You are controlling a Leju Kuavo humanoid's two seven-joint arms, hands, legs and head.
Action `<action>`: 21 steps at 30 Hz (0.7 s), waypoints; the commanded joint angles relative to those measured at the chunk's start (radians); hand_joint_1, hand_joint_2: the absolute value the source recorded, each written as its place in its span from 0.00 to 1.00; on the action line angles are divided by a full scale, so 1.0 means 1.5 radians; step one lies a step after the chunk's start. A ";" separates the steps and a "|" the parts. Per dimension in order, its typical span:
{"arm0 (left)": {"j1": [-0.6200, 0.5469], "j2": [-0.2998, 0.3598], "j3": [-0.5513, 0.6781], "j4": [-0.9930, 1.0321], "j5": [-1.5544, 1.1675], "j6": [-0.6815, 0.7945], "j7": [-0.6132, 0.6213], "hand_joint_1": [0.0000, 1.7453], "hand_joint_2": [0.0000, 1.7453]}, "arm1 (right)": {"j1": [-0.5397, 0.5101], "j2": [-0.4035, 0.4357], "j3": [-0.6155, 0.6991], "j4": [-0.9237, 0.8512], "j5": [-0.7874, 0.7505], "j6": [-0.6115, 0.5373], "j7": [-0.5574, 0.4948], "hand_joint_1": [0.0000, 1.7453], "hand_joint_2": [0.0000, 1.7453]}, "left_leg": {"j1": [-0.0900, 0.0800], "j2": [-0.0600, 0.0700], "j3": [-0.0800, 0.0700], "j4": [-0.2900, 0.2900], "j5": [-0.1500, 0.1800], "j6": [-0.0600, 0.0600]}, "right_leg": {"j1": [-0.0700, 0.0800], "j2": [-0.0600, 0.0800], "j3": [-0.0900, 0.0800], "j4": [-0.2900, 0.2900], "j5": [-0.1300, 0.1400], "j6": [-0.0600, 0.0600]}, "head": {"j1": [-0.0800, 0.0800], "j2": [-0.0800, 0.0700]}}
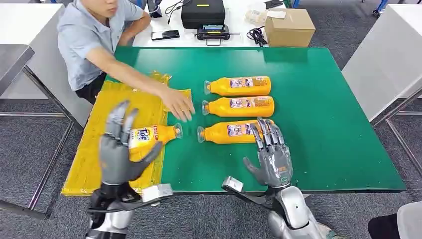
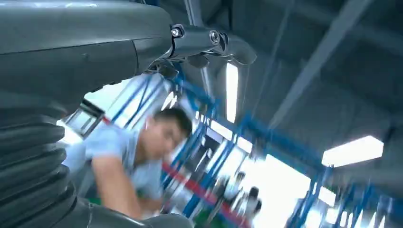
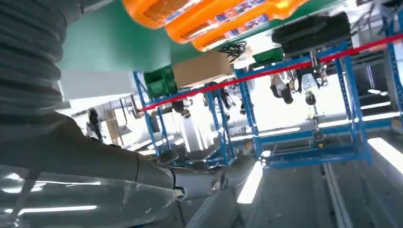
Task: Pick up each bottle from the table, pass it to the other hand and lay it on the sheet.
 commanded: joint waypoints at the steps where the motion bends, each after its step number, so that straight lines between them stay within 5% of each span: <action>1: 0.033 -0.011 -0.044 0.004 0.196 -0.005 -0.003 0.00 1.00 | -0.135 -0.060 -0.038 0.226 0.067 0.103 0.126 0.00 1.00 | 0.001 0.001 0.002 0.000 0.000 0.000 | 0.001 0.001 0.003 -0.001 0.000 -0.001 | 0.001 0.000; 4: 0.028 -0.011 -0.137 0.124 0.279 -0.005 0.023 0.00 1.00 | -0.160 -0.066 -0.071 0.308 0.021 0.153 0.113 0.00 1.00 | -0.001 -0.002 0.003 -0.002 0.001 0.000 | -0.001 -0.002 0.004 -0.002 0.000 0.000 | 0.000 0.000; 11: 0.018 -0.011 -0.153 0.148 0.272 -0.005 0.016 0.00 1.00 | -0.269 -0.046 -0.062 0.454 0.014 0.214 0.114 0.00 1.00 | -0.001 0.001 0.003 0.000 0.000 0.000 | -0.001 0.000 0.004 -0.001 0.001 -0.001 | 0.000 0.000; 21: 0.020 -0.011 -0.136 0.144 0.256 -0.005 0.025 0.00 1.00 | -0.265 -0.046 -0.063 0.503 -0.002 0.248 0.129 0.00 1.00 | 0.000 -0.001 0.003 0.000 -0.001 0.000 | 0.000 -0.001 0.003 -0.001 0.000 0.000 | 0.000 0.000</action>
